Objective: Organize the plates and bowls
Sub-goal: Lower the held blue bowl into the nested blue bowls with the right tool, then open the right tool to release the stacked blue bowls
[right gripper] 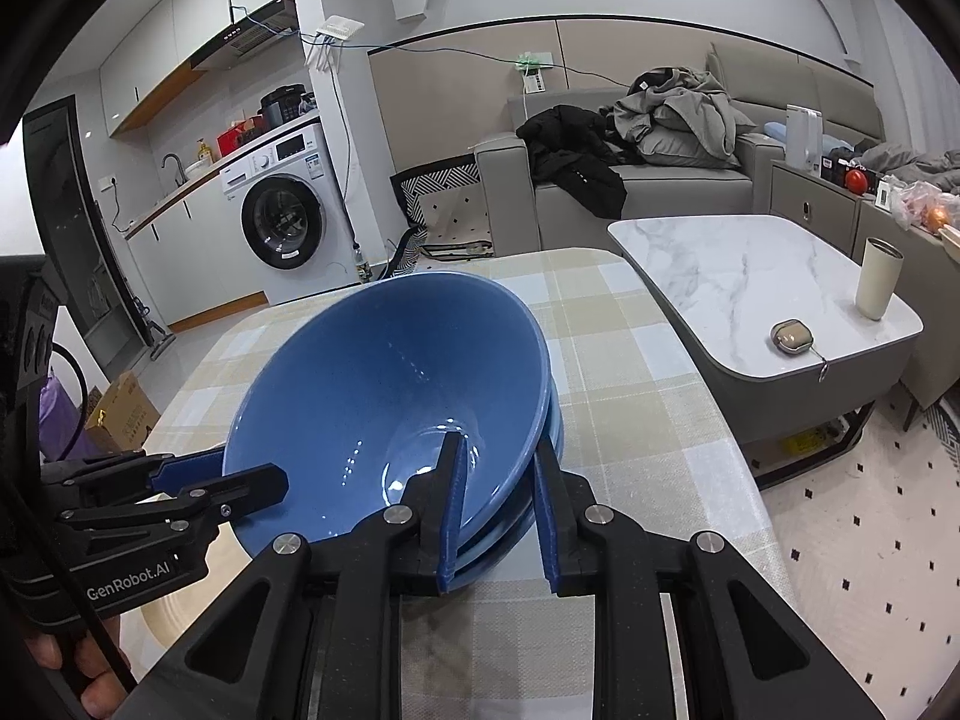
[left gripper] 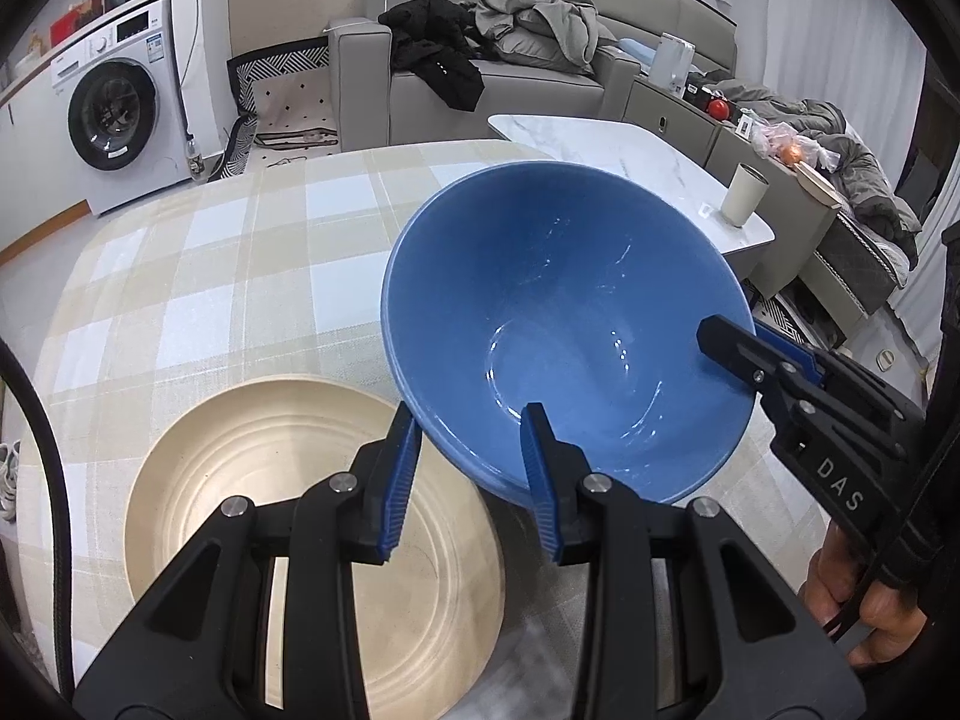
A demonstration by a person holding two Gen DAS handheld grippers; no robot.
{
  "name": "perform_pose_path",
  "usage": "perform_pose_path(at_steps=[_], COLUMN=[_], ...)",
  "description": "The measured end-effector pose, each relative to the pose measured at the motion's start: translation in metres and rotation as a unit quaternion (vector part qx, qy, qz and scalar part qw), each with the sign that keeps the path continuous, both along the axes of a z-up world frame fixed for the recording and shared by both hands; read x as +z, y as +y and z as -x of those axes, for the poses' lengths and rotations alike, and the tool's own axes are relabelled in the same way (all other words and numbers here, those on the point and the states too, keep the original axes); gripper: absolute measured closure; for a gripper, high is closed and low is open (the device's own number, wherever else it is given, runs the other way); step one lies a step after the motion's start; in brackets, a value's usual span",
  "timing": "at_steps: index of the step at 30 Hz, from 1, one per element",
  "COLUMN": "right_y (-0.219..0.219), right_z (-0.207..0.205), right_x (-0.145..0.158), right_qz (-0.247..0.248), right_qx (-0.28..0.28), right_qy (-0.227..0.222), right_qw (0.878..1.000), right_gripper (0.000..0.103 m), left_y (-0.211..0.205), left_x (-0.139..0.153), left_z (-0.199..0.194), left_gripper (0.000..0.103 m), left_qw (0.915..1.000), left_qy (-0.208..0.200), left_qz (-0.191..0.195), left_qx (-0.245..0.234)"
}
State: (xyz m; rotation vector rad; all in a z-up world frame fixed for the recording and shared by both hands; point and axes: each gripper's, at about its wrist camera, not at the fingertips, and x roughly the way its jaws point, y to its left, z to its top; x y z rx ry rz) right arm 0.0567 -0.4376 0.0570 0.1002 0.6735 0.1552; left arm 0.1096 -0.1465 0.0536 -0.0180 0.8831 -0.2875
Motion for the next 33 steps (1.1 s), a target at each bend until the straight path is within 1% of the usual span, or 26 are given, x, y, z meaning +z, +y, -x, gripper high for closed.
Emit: perform_pose_path(at_steps=[2, 6, 11, 15, 17, 21, 23, 25, 26, 27, 28, 29, 30, 31, 33], right_y=[0.000, 0.001, -0.006, -0.006, -0.006, -0.010, -0.016, -0.024, -0.027, -0.031, -0.035, -0.038, -0.041, -0.044, -0.048], right_z=[0.000, -0.001, -0.005, -0.006, -0.008, -0.009, -0.008, -0.006, -0.006, -0.005, -0.005, -0.004, -0.005, -0.006, -0.008], right_x=[0.000, 0.000, -0.002, -0.002, -0.004, -0.008, -0.007, -0.005, -0.004, -0.003, -0.003, -0.003, -0.003, -0.004, -0.008], right_qz=[0.007, 0.023, 0.016, 0.013, 0.010, -0.022, -0.037, -0.055, -0.063, -0.071, -0.077, -0.083, -0.090, -0.100, -0.122], right_qx=[-0.002, -0.015, -0.020, -0.017, -0.012, -0.001, -0.006, -0.015, -0.018, -0.020, -0.022, -0.026, -0.030, -0.032, -0.033], right_qy=[-0.001, -0.003, 0.013, 0.016, 0.022, 0.035, 0.033, 0.027, 0.026, 0.024, 0.021, 0.017, 0.016, 0.018, 0.026], right_qw=[1.000, 1.000, 1.000, 1.000, 1.000, 0.999, 0.999, 0.998, 0.998, 0.997, 0.997, 0.996, 0.995, 0.994, 0.992], right_gripper=[0.083, 0.082, 0.081, 0.081, 0.074, 0.070, 0.056, 0.047, 0.039, 0.034, 0.021, 0.015, 0.015, 0.015, 0.013], left_y=[0.002, 0.004, 0.008, 0.010, 0.012, 0.017, 0.021, 0.025, 0.027, 0.030, 0.032, 0.034, 0.034, 0.036, 0.040], left_x=[-0.003, -0.006, -0.008, -0.010, -0.010, -0.008, -0.003, 0.002, 0.005, 0.008, 0.010, 0.011, 0.011, 0.010, 0.009], left_z=[0.000, -0.003, -0.006, -0.008, -0.007, -0.005, -0.004, -0.003, -0.002, -0.002, -0.002, -0.004, -0.006, -0.009, -0.012], left_gripper=[0.072, 0.072, 0.072, 0.072, 0.072, 0.071, 0.062, 0.036, 0.030, 0.020, 0.018, 0.017, 0.012, 0.000, 0.001], left_qw=[1.0000, 1.0000, 0.9999, 0.9998, 0.9997, 0.9993, 0.9989, 0.9986, 0.9982, 0.9976, 0.9971, 0.9969, 0.9967, 0.9963, 0.9947], left_qy=[0.000, 0.002, 0.004, 0.009, 0.010, 0.010, 0.005, -0.004, -0.010, -0.016, -0.020, -0.020, -0.017, -0.013, -0.011], left_qz=[0.002, -0.007, -0.001, 0.007, 0.011, 0.034, 0.043, 0.048, 0.055, 0.063, 0.068, 0.072, 0.075, 0.082, 0.100], left_qx=[0.001, 0.006, 0.012, 0.015, 0.017, 0.013, 0.014, 0.021, 0.022, 0.024, 0.027, 0.026, 0.024, 0.024, 0.025])
